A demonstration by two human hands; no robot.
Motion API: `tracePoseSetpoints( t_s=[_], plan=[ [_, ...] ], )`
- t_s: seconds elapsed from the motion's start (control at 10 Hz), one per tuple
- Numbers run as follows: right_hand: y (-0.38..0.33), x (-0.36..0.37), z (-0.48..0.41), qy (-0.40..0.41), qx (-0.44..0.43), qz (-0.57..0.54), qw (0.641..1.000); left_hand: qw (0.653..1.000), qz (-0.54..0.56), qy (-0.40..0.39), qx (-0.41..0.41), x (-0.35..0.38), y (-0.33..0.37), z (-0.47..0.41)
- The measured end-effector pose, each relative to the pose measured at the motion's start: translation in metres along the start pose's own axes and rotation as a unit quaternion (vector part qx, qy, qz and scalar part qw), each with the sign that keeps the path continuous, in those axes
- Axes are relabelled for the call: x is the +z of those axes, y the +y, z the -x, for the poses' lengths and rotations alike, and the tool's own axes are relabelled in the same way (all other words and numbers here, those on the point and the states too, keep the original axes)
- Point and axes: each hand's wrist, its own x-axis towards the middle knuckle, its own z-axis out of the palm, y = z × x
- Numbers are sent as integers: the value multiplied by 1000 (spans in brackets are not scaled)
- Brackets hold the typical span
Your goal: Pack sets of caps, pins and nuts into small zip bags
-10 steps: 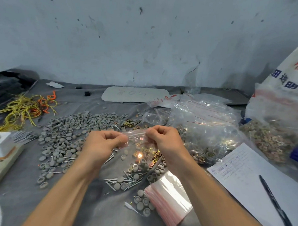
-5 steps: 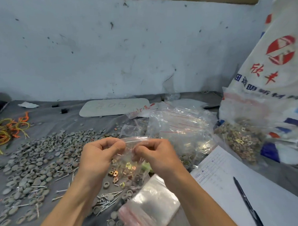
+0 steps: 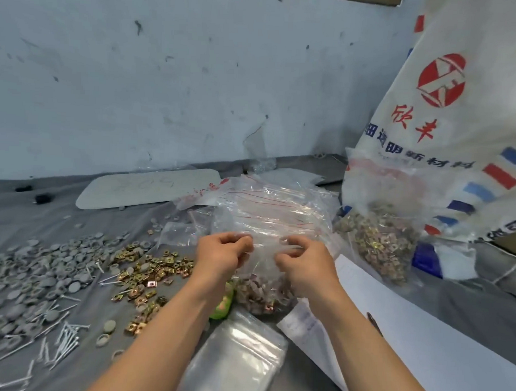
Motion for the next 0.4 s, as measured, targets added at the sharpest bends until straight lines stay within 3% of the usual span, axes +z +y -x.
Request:
tracePoseSetpoints(
  t_s=[0.1, 0.3, 0.4],
  plan=[
    [12, 6, -7, 56, -20, 35, 998, 999, -42, 33, 9, 1, -14, -10],
    [8, 8, -1, 74, -29, 69, 994, 958, -228, 86, 155, -18, -8, 24],
    [-2, -3, 13, 159, -64, 91, 981, 955, -228, 100, 160, -24, 4, 52]
  ],
)
